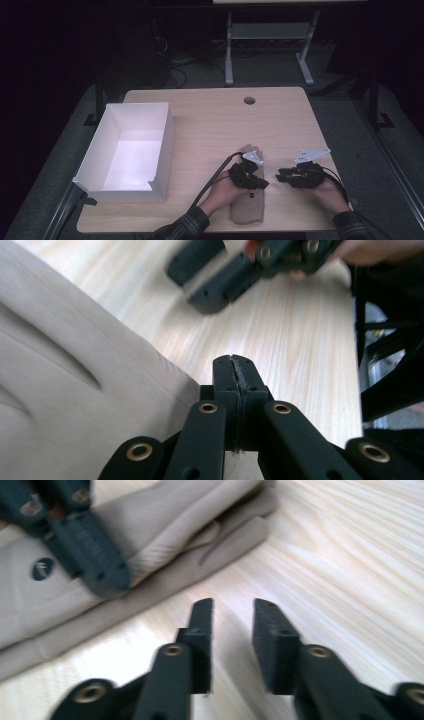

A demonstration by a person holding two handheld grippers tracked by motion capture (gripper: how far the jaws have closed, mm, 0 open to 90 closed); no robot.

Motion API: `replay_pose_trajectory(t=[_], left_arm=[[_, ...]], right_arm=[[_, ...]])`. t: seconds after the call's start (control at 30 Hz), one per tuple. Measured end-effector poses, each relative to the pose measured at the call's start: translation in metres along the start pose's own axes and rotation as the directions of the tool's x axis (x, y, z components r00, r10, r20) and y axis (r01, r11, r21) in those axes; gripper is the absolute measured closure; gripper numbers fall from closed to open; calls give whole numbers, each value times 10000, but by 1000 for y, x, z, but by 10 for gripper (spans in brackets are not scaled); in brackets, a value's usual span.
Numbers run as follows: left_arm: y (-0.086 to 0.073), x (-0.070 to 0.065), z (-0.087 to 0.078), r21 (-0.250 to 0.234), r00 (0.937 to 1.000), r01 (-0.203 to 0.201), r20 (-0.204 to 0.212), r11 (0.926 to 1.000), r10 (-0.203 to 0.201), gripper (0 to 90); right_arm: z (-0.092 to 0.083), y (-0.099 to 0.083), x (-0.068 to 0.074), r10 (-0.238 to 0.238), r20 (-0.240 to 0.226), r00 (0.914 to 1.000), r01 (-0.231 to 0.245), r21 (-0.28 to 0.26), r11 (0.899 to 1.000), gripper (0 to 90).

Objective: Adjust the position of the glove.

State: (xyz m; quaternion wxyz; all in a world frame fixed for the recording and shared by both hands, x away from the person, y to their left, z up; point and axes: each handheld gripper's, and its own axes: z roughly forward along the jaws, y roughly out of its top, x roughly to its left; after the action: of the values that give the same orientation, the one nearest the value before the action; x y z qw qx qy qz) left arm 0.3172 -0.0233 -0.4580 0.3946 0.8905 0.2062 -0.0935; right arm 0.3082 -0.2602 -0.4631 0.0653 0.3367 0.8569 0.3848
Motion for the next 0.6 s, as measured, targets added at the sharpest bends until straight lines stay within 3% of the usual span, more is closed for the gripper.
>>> replay_pose_trajectory(t=[0.07, 0.17, 0.27, 0.43, 0.5, 0.6], left_arm=[[-1, -1, 1, 72, 10000, 9, -29, 10000, -9, 896], [-5, -1, -2, 220, 9999, -22, -150, 9998, 25, 897], [-9, -2, -7, 357, 9994, -168, -285, 9992, 178, 897], [-19, -3, -21, 662, 9970, -362, -660, 9971, 406, 897], [-26, -4, -31, 858, 9934, -497, -986, 9951, 581, 897], [-31, -4, -37, 952, 9911, -539, -1162, 9940, 648, 897]], right_arm=[[1, -1, -1, 70, 142, 9999, -70, 22, 10000, 597], [6, -3, -4, -29, 585, 9983, 18, 180, 9998, 434], [9, -4, -6, 82, 927, 9957, -96, 147, 9998, 354], [11, -6, -8, 59, 1370, 9906, -50, -71, 10000, 294], [13, -7, -10, 35, 1616, 9868, -3, -203, 9998, 258], [14, -8, -10, 95, 1684, 9857, -50, -274, 9996, 237]])
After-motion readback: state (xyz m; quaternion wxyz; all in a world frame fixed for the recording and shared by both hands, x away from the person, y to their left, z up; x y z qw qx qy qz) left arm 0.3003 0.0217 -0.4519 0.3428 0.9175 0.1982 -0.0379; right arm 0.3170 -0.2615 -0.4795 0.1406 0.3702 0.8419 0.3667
